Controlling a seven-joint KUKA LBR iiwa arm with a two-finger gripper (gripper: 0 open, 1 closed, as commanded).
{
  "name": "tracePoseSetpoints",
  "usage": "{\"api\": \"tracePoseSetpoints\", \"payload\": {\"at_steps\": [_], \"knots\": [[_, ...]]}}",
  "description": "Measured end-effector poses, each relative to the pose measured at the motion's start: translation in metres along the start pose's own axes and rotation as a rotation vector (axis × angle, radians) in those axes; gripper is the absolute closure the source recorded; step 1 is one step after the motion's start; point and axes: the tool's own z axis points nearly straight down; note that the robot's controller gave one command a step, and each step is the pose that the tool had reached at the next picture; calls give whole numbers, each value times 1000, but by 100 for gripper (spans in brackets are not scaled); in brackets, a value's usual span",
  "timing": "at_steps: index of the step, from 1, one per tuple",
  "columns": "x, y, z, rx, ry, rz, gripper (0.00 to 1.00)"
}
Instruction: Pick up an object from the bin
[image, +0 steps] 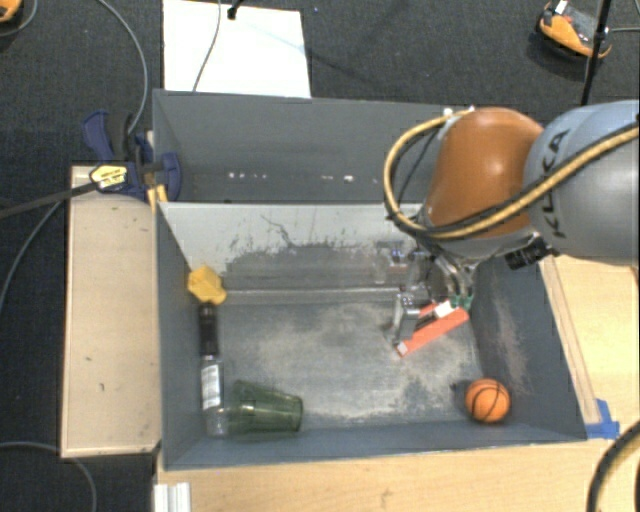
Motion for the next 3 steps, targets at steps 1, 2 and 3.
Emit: {"api": "tracePoseSetpoints", "payload": {"at_steps": [1, 2, 3], "knots": [[-1, 0, -5, 0, -8, 1, 0], [7, -31, -8, -2, -5, -57, 0], [31, -57, 4, 1, -10, -8, 0]]}}
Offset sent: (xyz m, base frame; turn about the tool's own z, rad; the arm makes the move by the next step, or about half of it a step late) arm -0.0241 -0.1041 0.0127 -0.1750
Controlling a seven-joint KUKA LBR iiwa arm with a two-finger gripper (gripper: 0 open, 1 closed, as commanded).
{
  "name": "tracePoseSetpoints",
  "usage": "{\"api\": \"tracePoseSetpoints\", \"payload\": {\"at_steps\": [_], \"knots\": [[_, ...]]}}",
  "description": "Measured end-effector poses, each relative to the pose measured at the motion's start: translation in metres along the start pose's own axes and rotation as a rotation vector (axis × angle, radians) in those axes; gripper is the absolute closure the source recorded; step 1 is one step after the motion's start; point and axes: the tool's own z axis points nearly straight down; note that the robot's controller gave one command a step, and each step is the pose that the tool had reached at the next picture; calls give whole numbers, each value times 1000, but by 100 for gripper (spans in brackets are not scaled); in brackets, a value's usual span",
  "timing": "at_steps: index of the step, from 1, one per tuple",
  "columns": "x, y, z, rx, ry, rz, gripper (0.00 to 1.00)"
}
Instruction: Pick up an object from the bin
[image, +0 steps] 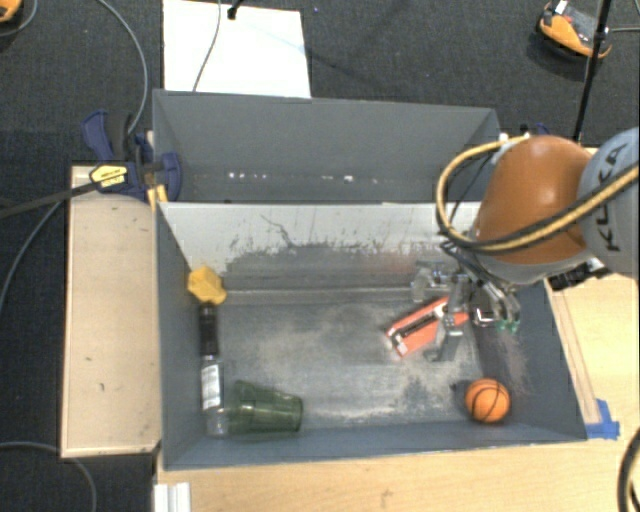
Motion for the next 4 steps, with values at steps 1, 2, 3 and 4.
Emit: {"api": "tracePoseSetpoints", "payload": {"at_steps": [1, 2, 3, 4], "knots": [[6, -11, 32, -2, -2, 128, 0], [-9, -42, 84, 0, 0, 60, 100], [-9, -42, 83, 0, -1, 60, 0], [-11, -42, 81, 0, -6, 61, 100]]}}
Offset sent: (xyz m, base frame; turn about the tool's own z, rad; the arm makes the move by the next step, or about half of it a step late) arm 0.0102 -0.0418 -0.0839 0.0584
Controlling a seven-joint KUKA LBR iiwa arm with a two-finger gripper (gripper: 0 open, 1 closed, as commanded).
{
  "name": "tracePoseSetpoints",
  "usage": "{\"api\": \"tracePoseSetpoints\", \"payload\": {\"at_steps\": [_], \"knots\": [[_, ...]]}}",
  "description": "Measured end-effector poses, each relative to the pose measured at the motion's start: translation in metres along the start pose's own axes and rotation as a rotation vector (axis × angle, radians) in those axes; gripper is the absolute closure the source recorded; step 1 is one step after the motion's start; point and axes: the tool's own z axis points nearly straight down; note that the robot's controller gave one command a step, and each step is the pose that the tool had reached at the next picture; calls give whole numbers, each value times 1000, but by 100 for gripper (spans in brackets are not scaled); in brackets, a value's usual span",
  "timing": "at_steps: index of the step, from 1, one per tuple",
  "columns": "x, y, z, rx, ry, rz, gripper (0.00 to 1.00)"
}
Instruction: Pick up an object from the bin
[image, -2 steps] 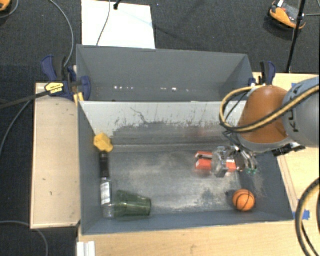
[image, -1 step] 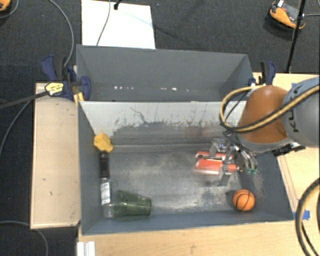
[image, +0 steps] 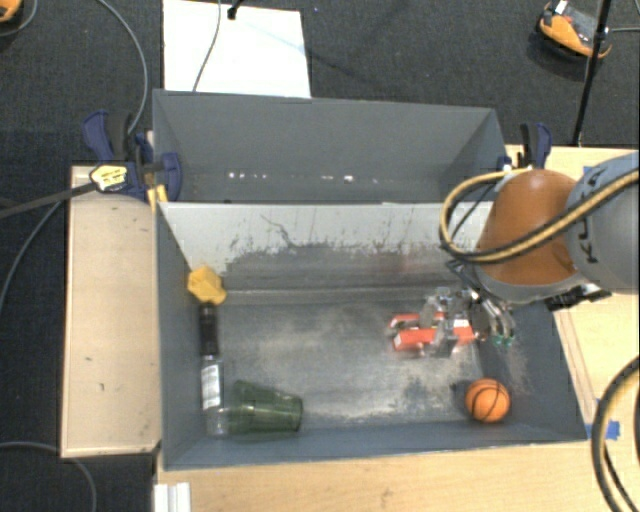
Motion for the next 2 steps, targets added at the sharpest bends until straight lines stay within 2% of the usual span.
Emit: {"api": "tracePoseSetpoints", "payload": {"at_steps": [1, 2], "knots": [[0, 0, 0, 0, 0, 0, 100], [9, 17, -191, 0, 1, -31, 100]]}}
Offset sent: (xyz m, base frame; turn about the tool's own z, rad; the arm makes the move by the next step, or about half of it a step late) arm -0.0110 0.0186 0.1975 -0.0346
